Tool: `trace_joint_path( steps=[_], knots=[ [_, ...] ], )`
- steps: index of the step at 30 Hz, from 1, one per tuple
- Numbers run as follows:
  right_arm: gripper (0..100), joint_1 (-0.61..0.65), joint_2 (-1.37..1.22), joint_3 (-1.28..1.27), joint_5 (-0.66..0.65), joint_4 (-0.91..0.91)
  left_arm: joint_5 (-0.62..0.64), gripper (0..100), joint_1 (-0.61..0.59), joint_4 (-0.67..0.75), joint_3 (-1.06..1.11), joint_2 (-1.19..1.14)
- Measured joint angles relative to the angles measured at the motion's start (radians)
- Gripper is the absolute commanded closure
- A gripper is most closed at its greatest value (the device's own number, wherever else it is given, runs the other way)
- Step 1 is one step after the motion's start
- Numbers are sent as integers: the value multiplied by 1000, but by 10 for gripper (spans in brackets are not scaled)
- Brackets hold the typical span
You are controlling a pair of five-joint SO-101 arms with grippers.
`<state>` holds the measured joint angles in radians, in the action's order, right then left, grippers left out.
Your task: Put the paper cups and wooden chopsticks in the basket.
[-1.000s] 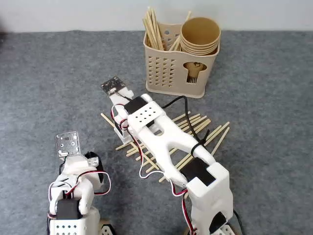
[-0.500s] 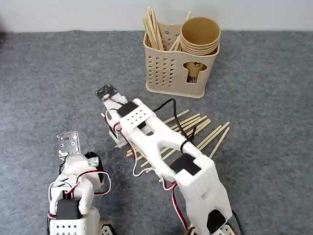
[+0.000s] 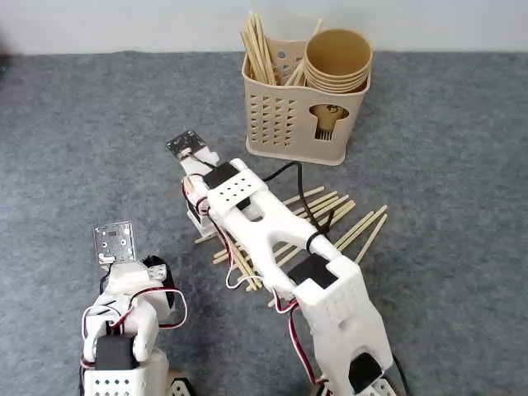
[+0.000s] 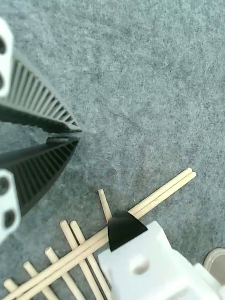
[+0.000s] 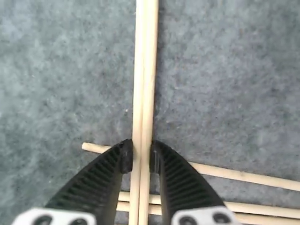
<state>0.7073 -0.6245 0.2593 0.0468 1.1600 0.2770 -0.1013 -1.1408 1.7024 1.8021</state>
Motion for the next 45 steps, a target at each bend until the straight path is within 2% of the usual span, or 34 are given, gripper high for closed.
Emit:
trace_joint_path(
  steps=[10, 21, 26, 33, 45],
  knots=[
    [991, -5, 34, 11, 0, 112, 0, 986, 0, 0, 0, 0],
    [991, -6, 321, 9, 0, 242, 0, 986, 0, 0, 0, 0],
    [991, -37, 454, 9, 0, 242, 0, 986, 0, 0, 0, 0],
    [991, -153, 601, 9, -52, 12, 0, 986, 0, 0, 0, 0],
    [991, -272, 612, 9, -95, -663, 0, 986, 0, 0, 0, 0]
  ],
)
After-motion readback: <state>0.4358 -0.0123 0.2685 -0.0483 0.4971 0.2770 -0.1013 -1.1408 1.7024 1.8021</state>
